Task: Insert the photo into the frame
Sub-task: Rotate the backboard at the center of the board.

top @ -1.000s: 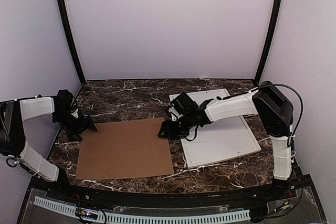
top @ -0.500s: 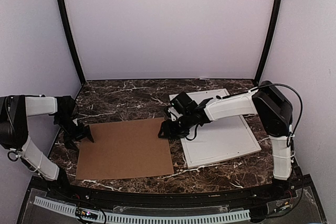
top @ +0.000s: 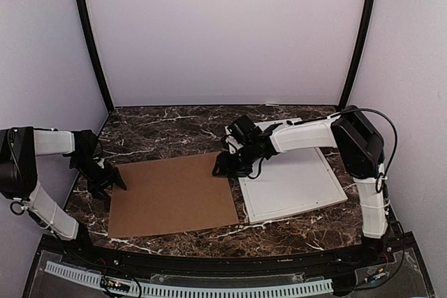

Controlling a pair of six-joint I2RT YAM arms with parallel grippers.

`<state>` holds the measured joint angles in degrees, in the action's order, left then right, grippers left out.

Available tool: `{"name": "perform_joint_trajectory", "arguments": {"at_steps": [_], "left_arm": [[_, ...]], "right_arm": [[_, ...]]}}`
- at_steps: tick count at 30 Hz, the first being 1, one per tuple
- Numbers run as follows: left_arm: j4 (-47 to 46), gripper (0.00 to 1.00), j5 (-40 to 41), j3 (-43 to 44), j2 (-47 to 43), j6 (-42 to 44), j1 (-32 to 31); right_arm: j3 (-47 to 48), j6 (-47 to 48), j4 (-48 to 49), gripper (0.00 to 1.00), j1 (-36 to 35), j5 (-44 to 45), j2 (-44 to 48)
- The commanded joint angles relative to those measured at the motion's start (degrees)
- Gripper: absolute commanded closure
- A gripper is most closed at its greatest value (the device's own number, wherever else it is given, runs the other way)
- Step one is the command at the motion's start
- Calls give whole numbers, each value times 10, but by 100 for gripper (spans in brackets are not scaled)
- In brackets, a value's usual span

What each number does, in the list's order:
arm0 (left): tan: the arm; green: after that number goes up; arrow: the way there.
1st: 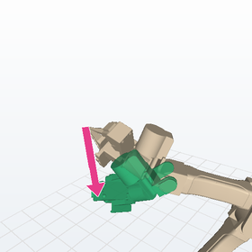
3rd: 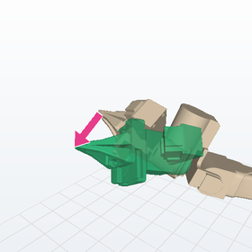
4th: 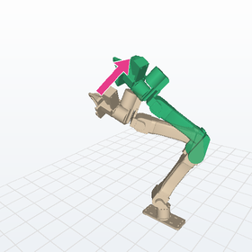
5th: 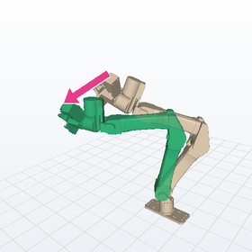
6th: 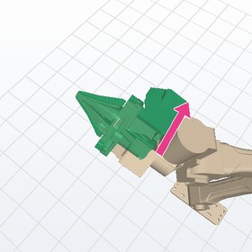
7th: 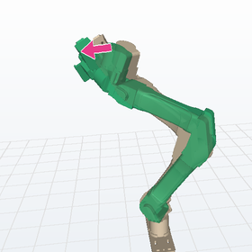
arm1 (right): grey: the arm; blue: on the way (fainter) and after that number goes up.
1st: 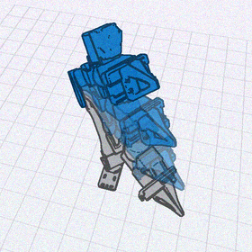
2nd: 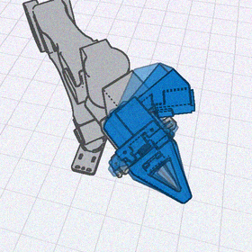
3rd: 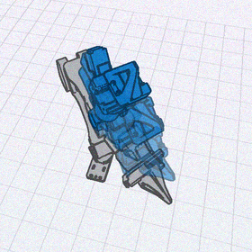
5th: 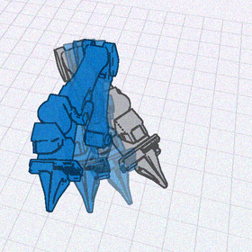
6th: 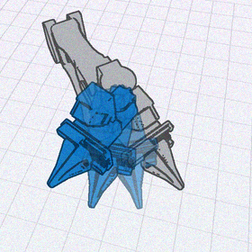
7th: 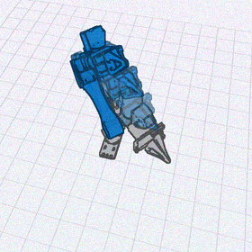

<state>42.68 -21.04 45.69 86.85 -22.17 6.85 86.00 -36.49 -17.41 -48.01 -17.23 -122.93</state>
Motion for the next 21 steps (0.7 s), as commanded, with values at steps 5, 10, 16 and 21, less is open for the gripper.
{"name": "perform_joint_trajectory", "arguments": {"at_steps": [5,10,16,21], "left_arm": [[-103,27,-181,-41,-19,49,-11],[-128,26,-210,-51,-65,51,-11],[-160,28,-249,-66,-123,27,-11],[-159,28,-242,-68,-162,16,-11]], "right_arm": [[39,-17,-6,43,-9,-42,-42],[45,-19,-9,44,-9,-42,-48],[47,-12,-16,45,-9,-44,-54],[50,-3,-30,45,-9,-36,-52]]}}
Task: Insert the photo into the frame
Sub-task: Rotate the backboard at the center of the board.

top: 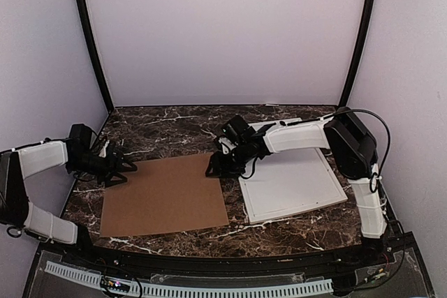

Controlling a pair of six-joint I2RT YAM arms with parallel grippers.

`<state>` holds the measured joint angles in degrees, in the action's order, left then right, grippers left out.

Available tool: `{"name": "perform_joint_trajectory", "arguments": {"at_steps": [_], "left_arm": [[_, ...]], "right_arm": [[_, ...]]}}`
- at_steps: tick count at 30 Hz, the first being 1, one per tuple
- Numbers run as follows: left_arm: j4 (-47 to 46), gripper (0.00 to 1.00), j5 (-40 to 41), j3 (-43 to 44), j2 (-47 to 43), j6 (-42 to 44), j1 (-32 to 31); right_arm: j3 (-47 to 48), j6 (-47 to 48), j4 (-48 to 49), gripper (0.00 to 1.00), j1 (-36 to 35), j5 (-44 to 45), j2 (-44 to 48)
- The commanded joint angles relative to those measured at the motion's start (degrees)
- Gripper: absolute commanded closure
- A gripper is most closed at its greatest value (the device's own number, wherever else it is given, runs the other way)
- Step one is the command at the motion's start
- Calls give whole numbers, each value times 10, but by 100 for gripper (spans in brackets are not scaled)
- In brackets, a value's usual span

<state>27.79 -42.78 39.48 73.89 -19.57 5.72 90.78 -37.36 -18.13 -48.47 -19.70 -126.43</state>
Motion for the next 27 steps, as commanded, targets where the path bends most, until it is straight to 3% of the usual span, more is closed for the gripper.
{"name": "perform_joint_trajectory", "arguments": {"at_steps": [1,6,15,19,27], "left_arm": [[-1,28,-7,-2,-35,-8,1],[37,21,133,21,-39,-19,1],[29,8,247,30,-13,-30,43],[26,3,270,33,21,-15,49],[13,2,256,28,76,-4,59]], "right_arm": [[1,7,-25,45,-5,-8,-16],[0,6,-24,44,-4,6,-6],[0,4,-36,42,-4,36,4],[-3,-20,-20,42,-5,23,7],[-30,-67,10,42,-6,-6,13]]}}
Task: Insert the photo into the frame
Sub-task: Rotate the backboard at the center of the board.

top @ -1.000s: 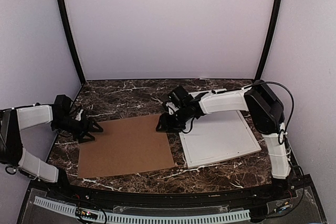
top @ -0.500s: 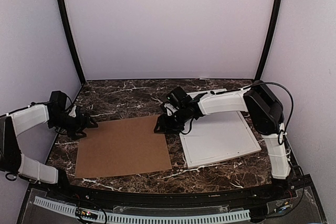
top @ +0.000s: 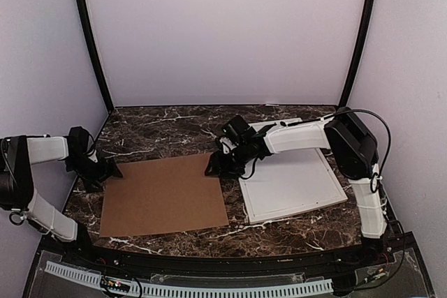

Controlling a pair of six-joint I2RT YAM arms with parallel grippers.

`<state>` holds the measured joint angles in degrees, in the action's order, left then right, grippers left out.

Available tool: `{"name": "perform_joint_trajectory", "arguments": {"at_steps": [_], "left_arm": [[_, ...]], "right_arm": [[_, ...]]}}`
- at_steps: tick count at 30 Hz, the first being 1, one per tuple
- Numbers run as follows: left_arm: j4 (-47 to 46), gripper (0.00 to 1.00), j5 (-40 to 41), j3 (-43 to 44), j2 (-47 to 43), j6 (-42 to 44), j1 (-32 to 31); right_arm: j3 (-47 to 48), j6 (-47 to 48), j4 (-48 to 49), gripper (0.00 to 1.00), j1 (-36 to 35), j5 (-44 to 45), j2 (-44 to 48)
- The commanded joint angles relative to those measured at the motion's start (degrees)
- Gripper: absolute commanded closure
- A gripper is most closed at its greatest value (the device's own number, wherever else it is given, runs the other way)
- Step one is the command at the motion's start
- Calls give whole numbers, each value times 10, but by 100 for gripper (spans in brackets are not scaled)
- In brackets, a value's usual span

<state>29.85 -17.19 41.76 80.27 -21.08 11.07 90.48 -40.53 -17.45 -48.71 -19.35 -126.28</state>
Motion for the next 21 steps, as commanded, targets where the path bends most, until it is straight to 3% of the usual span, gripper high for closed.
{"name": "perform_joint_trajectory", "arguments": {"at_steps": [1,11,21], "left_arm": [[-11,2,-3,4,15,10,6],[-66,16,-114,-32,46,-19,6],[-106,26,-166,-59,31,-44,-6]], "right_arm": [[-33,-42,12,43,-4,-16,13],[-69,-121,145,47,0,-104,31],[-123,-178,276,57,18,-159,110]]}}
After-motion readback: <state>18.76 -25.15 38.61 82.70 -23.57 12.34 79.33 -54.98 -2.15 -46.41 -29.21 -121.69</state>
